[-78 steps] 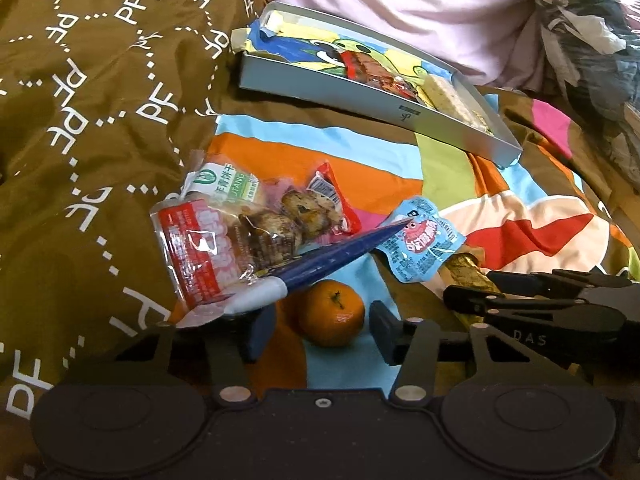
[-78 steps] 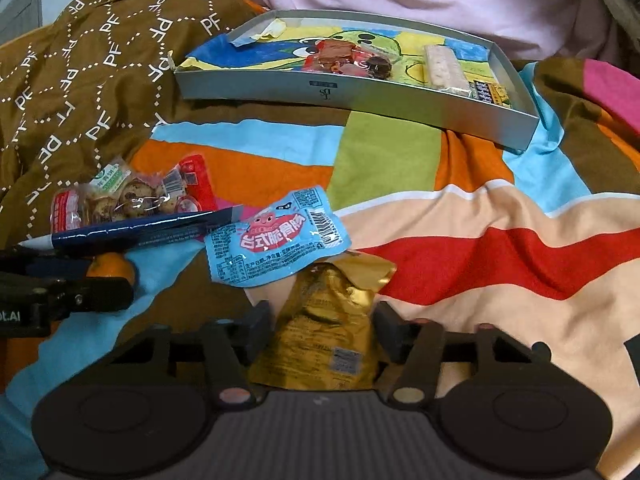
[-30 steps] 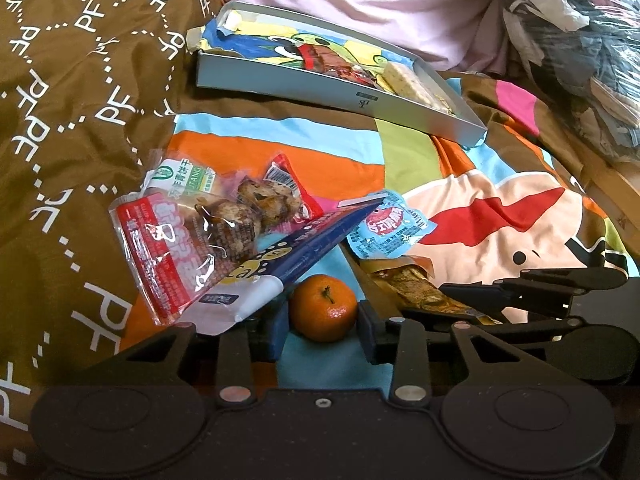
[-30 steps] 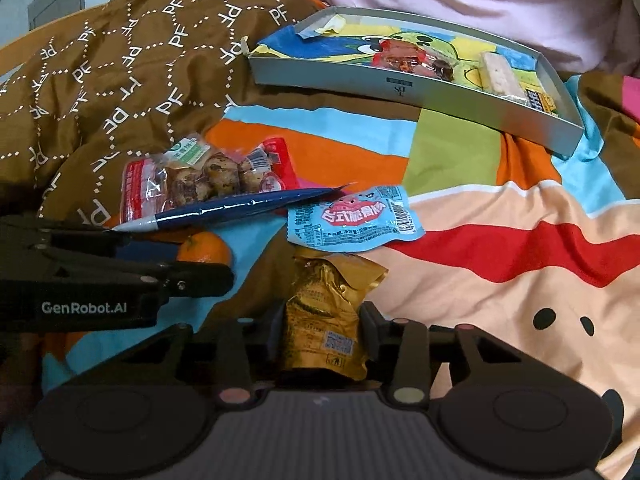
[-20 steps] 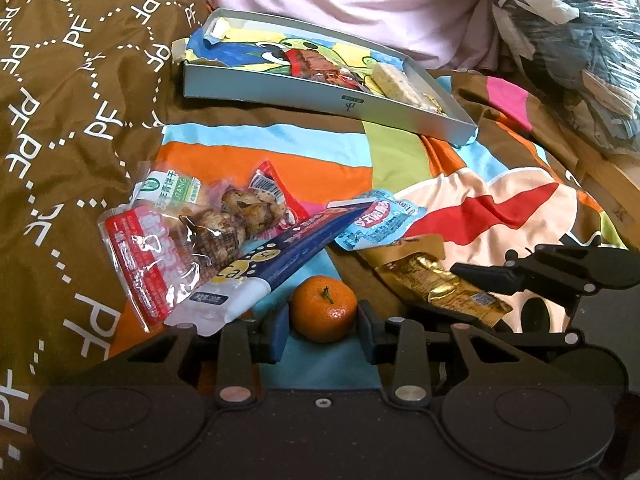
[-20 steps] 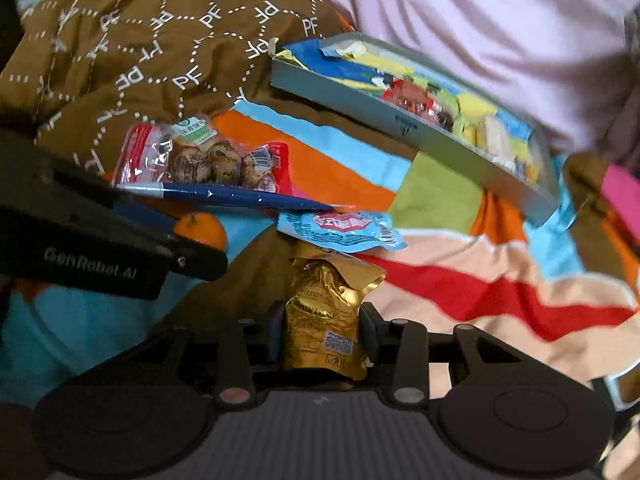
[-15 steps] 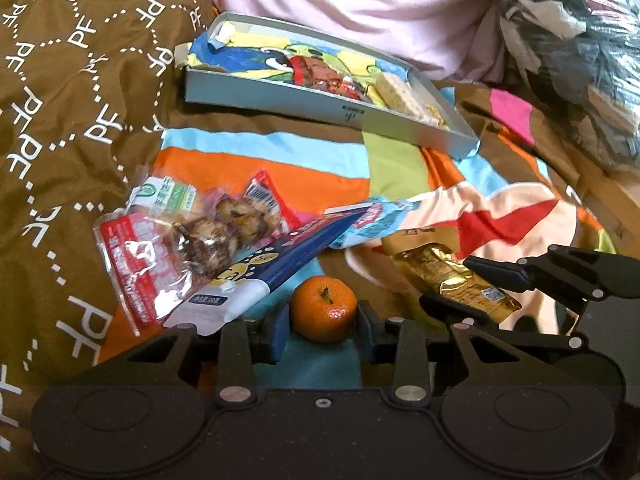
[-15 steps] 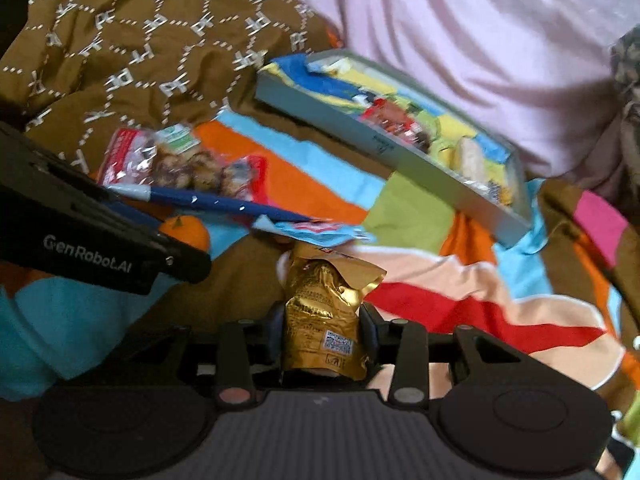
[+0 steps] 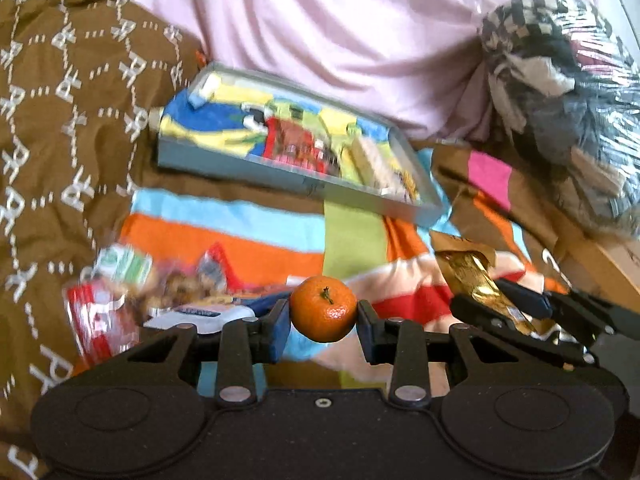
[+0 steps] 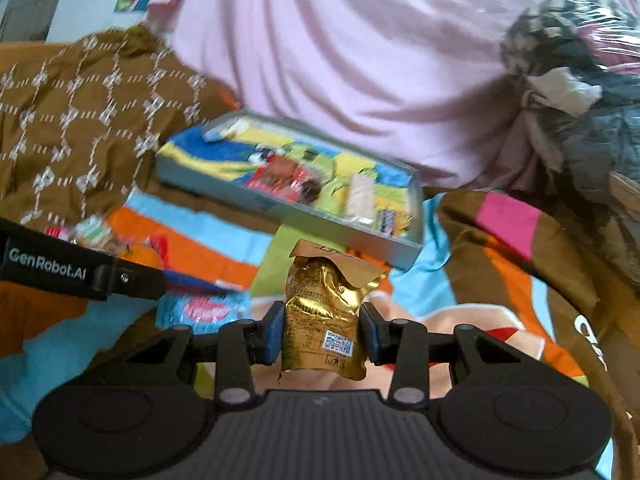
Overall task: Organize snacks
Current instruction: 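Lift the orange and gold pack and carry them over the grey tray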
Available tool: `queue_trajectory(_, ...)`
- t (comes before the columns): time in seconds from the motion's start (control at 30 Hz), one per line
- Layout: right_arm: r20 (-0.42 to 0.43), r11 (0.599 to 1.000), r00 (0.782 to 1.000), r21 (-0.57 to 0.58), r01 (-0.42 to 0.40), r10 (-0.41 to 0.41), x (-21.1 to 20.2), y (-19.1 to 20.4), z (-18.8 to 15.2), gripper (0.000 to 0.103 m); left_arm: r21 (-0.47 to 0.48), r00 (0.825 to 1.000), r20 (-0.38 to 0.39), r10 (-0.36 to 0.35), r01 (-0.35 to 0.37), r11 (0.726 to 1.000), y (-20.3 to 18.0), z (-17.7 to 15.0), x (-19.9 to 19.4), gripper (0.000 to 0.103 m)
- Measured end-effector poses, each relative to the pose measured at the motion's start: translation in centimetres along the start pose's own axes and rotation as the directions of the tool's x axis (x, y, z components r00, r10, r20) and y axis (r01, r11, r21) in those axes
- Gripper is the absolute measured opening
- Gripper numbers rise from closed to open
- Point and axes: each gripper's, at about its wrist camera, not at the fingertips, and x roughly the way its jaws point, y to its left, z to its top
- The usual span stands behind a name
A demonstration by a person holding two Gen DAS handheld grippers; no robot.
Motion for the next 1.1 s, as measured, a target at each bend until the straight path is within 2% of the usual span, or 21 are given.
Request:
queue_trajectory(0.27,0.048,0.997,0.999,0.076,-0.009,0.005,0.1,-1.6,0.8,0.044,-0.041,0.999,0.052,0.012,-0.009,0.999,-1.2,2.6,0.4,0.037)
queue_trajectory(0.6,0.101,0.99,0.995,0.143,-0.007,-0.007,0.4,-3.8,1.5,0.044,0.028,0.996,0.085,-0.009,0.007,1.0,-4.4,4.9,1.9,0.037)
queue_trajectory(0.93,0.186,0.989,0.98,0.141,0.04,-0.067,5.7,-4.8,2.6,0.044,0.023,0.994,0.108,-0.023,0.021,1.0,-5.4,9.3,6.1,0.037)
queue_trajectory(1.1,0.21,0.981,0.972,0.18,0.072,-0.11,8.4,-6.0,3.0,0.045,0.029,0.994,0.109,-0.019,0.016,0.999,-5.7,10.8,8.8,0.037)
